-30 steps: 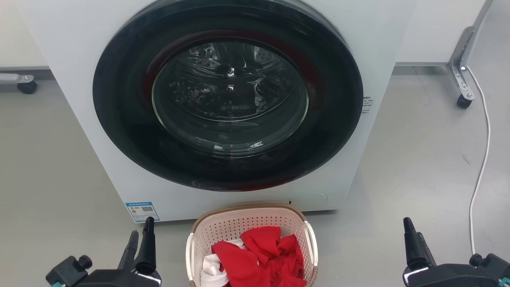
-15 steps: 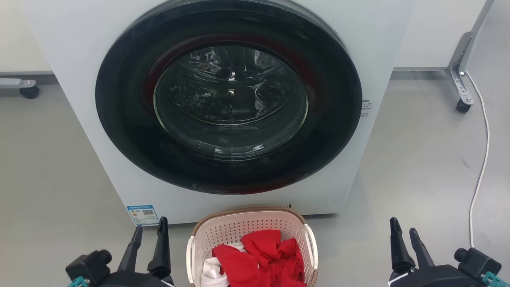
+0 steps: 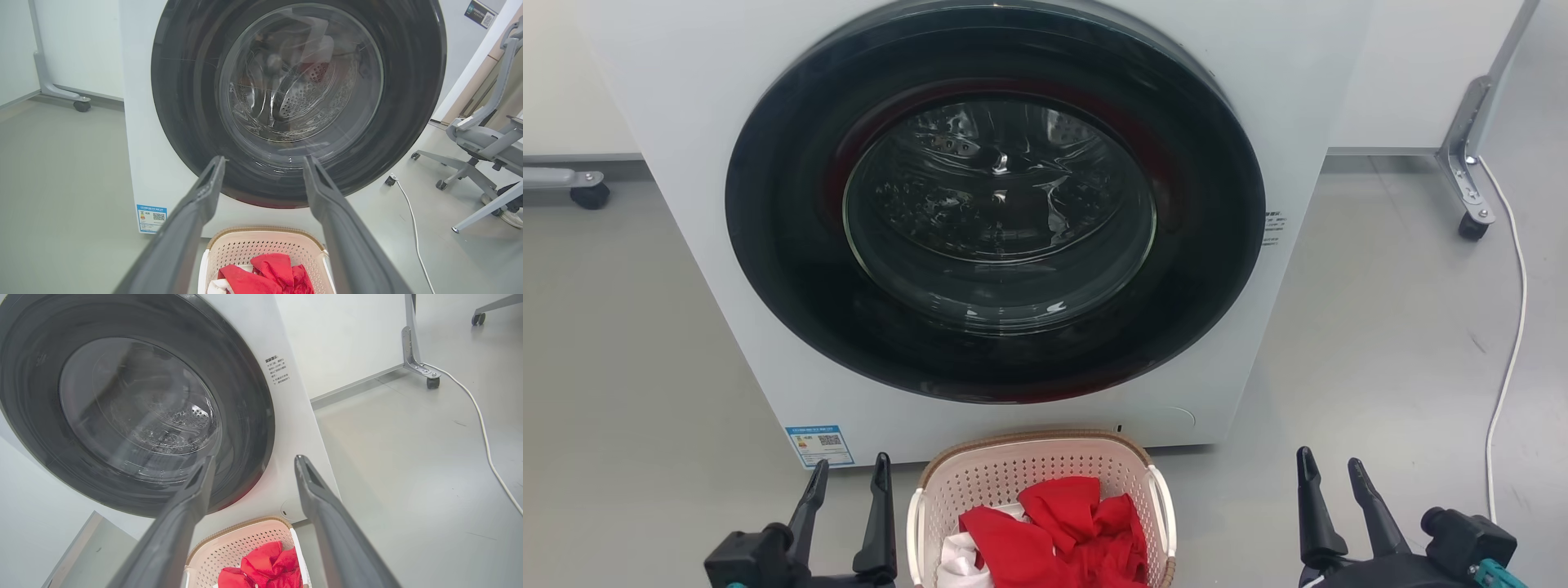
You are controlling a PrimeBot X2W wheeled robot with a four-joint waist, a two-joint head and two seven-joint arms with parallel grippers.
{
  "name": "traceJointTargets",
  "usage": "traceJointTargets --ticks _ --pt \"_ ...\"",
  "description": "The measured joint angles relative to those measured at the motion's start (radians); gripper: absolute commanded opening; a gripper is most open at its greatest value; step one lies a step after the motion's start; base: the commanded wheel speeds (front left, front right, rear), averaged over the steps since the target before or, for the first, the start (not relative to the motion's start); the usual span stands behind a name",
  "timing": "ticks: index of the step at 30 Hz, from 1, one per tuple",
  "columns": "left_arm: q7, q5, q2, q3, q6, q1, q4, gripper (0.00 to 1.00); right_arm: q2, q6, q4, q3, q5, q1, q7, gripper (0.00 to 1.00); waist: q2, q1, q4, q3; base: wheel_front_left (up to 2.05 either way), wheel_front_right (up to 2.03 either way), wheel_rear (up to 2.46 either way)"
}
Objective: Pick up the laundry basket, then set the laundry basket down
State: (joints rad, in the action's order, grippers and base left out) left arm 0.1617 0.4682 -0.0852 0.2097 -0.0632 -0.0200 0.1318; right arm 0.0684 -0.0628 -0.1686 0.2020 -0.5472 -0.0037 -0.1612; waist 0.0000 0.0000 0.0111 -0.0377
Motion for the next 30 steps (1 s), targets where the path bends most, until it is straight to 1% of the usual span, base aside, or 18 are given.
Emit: traceJointTargets --ticks 7,8,13,18,20,21,24,25,30 --pt "0.026 -0.116 0.000 0.016 -0.017 -0.010 -0.022 1.00 0.002 -0.017 0.018 0.024 0.105 0.015 -0.026 1.00 0.0000 -0.0001 0.002 -0.003 0.00 0.00 0.00" --pt "0.026 -0.116 0.000 0.016 -0.017 -0.010 -0.022 1.00 0.002 -0.017 0.018 0.024 0.105 0.015 -0.026 1.00 0.0000 -0.0001 0.002 -0.003 0.00 0.00 0.00" --pt "0.044 -0.192 0.000 0.029 -0.031 -0.015 -0.039 1.00 0.003 -0.027 0.033 0.039 0.177 0.017 -0.044 1.00 0.0000 0.0000 0.002 -0.004 0.00 0.00 0.00" --pt "0.062 -0.266 0.000 0.038 -0.043 -0.031 -0.049 1.00 0.004 -0.044 0.046 0.055 0.248 0.020 -0.062 1.00 0.0000 0.0000 0.002 -0.004 0.00 0.00 0.00" --pt "0.071 -0.300 -0.001 0.044 -0.045 -0.031 -0.055 1.00 0.005 -0.045 0.053 0.061 0.273 0.023 -0.069 1.00 0.0000 0.0000 0.002 -0.004 0.00 0.00 0.00" --pt "0.074 -0.313 0.000 0.047 -0.052 -0.031 -0.058 1.00 0.005 -0.050 0.056 0.064 0.291 0.026 -0.071 1.00 0.0000 0.0000 0.002 -0.004 0.00 0.00 0.00" --pt "0.086 -0.359 -0.001 0.053 -0.053 -0.033 -0.066 1.00 0.007 -0.057 0.063 0.072 0.329 0.034 -0.081 1.00 0.0000 0.0000 0.002 -0.004 0.00 0.00 0.00" --pt "0.088 -0.372 0.000 0.055 -0.061 -0.035 -0.069 1.00 0.007 -0.061 0.065 0.075 0.347 0.035 -0.088 1.00 0.0000 0.0000 0.002 -0.004 0.00 0.00 0.00" --pt "0.088 -0.378 0.000 0.055 -0.061 -0.048 -0.068 1.00 0.007 -0.061 0.069 0.075 0.362 0.035 -0.088 1.00 0.0000 0.0000 0.002 -0.002 0.00 0.00 0.00"
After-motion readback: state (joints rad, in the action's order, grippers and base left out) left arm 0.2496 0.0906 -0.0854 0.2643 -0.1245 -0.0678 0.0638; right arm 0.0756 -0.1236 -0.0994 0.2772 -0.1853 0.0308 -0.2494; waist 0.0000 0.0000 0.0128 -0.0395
